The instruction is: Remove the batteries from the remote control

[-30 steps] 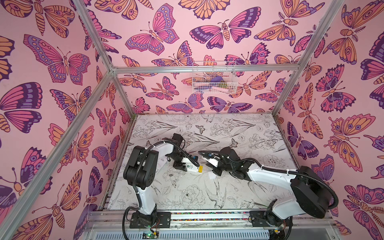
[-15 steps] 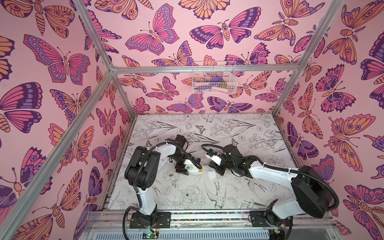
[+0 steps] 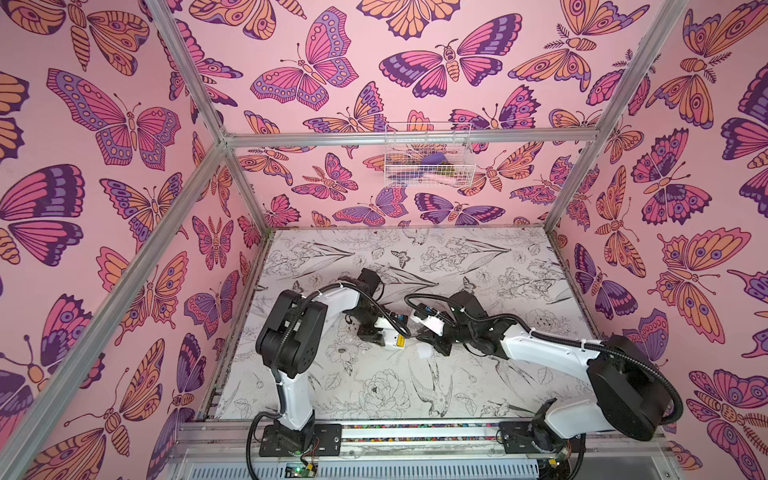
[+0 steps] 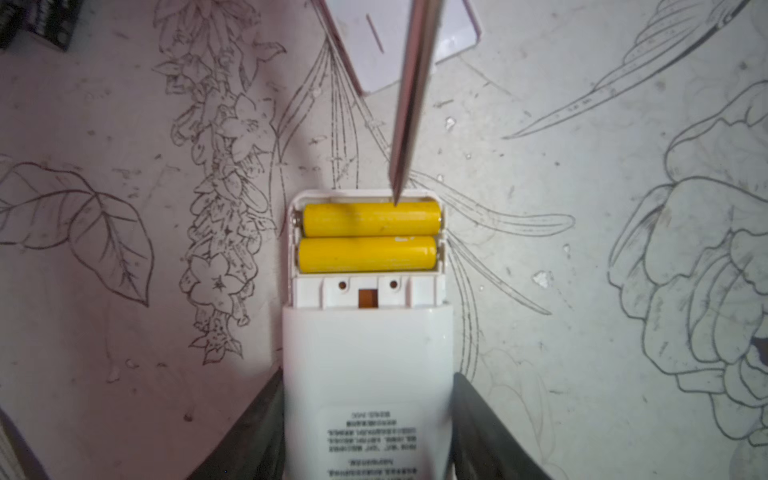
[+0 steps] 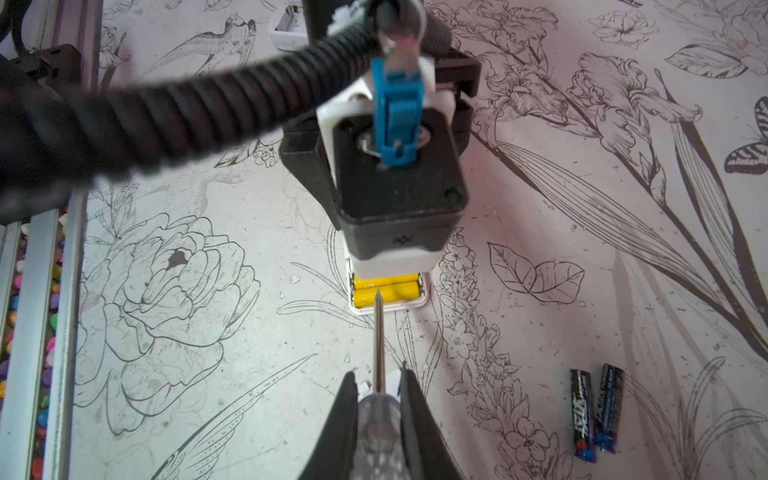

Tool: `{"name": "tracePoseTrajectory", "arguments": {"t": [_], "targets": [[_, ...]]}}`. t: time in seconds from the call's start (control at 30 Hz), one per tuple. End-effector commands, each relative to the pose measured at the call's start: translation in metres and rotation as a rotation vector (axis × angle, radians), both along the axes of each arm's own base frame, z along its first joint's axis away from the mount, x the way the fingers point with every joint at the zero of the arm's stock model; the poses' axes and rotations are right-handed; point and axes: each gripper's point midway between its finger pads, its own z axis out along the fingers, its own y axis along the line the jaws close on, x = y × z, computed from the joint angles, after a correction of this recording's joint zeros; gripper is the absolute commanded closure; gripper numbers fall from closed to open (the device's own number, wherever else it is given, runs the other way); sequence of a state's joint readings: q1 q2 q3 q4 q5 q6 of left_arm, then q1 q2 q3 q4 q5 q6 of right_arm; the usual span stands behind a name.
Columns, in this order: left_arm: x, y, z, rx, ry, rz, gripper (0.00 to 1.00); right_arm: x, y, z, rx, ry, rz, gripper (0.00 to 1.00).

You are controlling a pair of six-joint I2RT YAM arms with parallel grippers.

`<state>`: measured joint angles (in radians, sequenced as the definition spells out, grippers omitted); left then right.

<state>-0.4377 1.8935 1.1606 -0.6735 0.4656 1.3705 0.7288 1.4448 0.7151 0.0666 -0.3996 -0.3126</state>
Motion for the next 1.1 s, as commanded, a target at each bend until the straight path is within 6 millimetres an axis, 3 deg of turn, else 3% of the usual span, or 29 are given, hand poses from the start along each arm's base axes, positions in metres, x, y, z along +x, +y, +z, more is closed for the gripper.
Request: {"name": "tracePoseTrajectory", "arguments": {"t": [0.0,0.33,0.53,0.83,1.07], "targets": [[-0.021,0.008,-0.015,0.045,0.073,-0.017,0.48,-0.007,0.004,0.002,0.005,-0.018,0.072,1.0],[-0.026,0.009,0.001,0.013,0.02,-0.043,0.61,-0.021,0.006,0.004,0.057,-0.007,0.129,1.0],[-0.02,0.005,0.005,0.001,0.016,-0.028,0.61,-0.024,0.01,-0.011,0.025,0.045,0.163,1.0],[-0.019,0.007,0.001,0.009,0.031,-0.023,0.62,-0.023,0.011,-0.016,0.023,0.051,0.168,1.0],[-0.02,0.006,0.003,0.004,0.029,-0.022,0.63,-0.019,0.014,-0.002,0.068,0.009,0.163,1.0]]}}
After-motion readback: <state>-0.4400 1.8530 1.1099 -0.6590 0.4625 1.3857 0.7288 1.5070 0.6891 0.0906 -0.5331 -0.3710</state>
